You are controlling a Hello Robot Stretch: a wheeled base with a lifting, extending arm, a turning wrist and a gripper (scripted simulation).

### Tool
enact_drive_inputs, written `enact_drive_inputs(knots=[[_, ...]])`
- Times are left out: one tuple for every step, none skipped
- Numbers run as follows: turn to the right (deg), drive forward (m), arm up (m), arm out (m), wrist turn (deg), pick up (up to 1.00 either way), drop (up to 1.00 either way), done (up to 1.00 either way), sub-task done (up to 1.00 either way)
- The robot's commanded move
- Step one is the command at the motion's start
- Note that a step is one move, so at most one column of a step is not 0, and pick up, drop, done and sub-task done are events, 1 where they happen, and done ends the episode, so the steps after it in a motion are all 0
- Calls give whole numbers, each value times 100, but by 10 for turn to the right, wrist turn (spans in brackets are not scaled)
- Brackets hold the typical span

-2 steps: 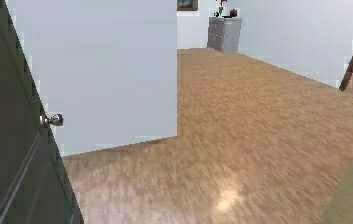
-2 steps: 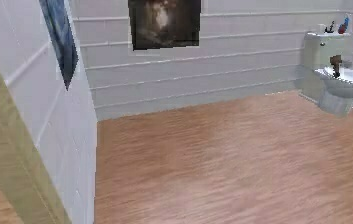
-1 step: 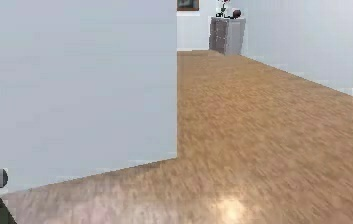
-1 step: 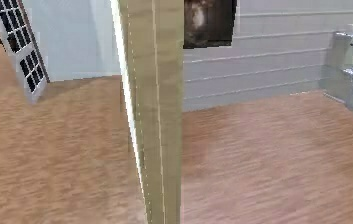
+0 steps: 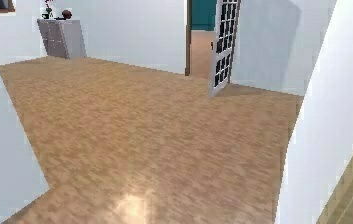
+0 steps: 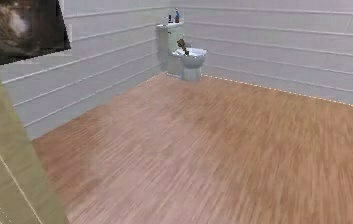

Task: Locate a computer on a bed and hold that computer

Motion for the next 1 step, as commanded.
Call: enact_drive_inputs(knots=[[0,100,0,0,0,0,0,0,0]])
